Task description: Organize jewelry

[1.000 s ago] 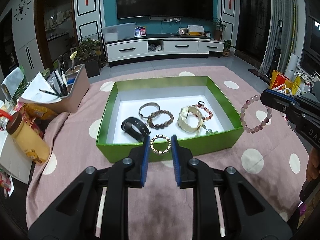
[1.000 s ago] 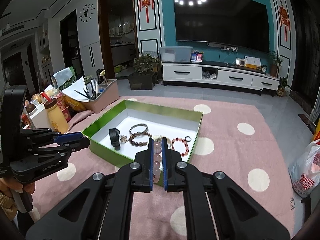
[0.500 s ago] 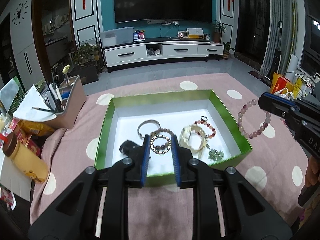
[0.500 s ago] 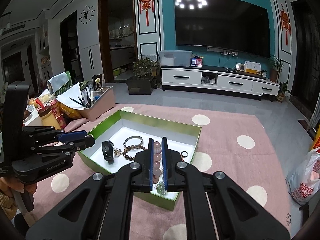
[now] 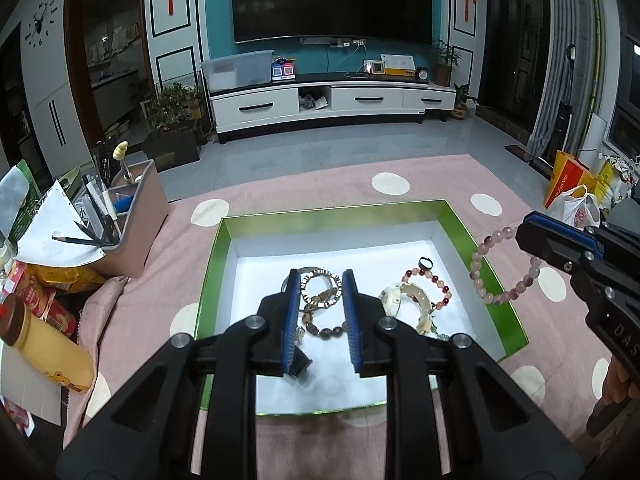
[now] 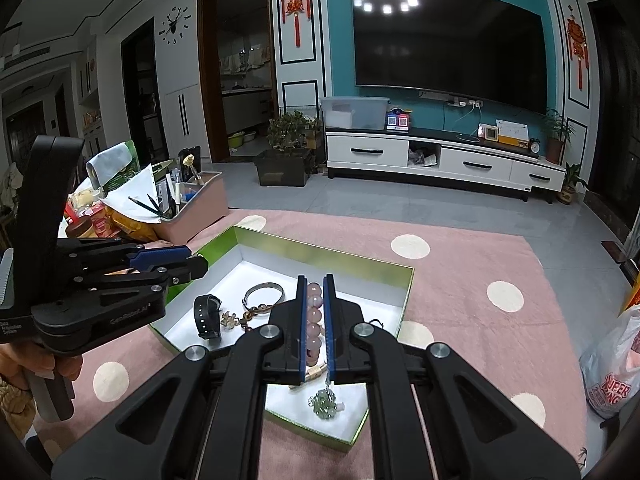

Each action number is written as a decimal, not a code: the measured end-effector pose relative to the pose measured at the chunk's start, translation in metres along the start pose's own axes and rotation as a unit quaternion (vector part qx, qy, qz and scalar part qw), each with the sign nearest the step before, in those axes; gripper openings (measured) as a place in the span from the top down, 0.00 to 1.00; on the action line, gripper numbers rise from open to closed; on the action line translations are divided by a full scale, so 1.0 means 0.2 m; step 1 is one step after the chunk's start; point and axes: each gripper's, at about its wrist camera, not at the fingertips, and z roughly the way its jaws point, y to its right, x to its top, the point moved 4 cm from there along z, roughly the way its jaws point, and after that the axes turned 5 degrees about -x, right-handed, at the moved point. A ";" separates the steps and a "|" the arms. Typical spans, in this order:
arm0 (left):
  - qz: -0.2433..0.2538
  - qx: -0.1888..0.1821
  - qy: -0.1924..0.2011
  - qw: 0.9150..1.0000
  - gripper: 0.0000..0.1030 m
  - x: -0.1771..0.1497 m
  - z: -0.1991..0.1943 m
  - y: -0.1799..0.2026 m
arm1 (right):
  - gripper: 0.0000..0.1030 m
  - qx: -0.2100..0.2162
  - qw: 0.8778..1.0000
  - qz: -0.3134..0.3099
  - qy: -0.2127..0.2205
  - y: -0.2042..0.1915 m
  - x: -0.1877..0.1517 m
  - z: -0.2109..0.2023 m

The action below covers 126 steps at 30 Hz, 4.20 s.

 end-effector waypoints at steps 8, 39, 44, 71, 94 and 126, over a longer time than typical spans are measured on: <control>-0.006 -0.003 -0.013 1.000 0.80 0.02 0.08 -0.03 | 0.93 0.005 1.000 0.005 -0.012 0.01 0.01 0.08; -0.043 -0.022 -0.113 0.992 0.80 0.04 0.45 -0.11 | 0.93 0.008 0.997 0.034 -0.068 0.06 0.01 0.36; -0.042 -0.018 -0.124 0.991 0.80 0.02 0.48 -0.11 | 0.93 0.009 0.996 0.035 -0.076 0.05 0.02 0.40; -0.034 -0.021 -0.145 0.989 0.80 0.02 0.55 -0.08 | 0.93 -0.008 0.995 0.041 -0.090 0.10 0.04 0.51; -0.030 -0.025 -0.144 0.989 0.63 0.03 0.55 -0.06 | 0.93 -0.010 0.995 0.044 -0.091 0.11 0.06 0.52; -0.041 0.051 -0.098 0.993 0.07 0.16 0.19 -0.20 | 0.01 -0.060 0.990 0.050 -0.116 0.14 0.13 0.23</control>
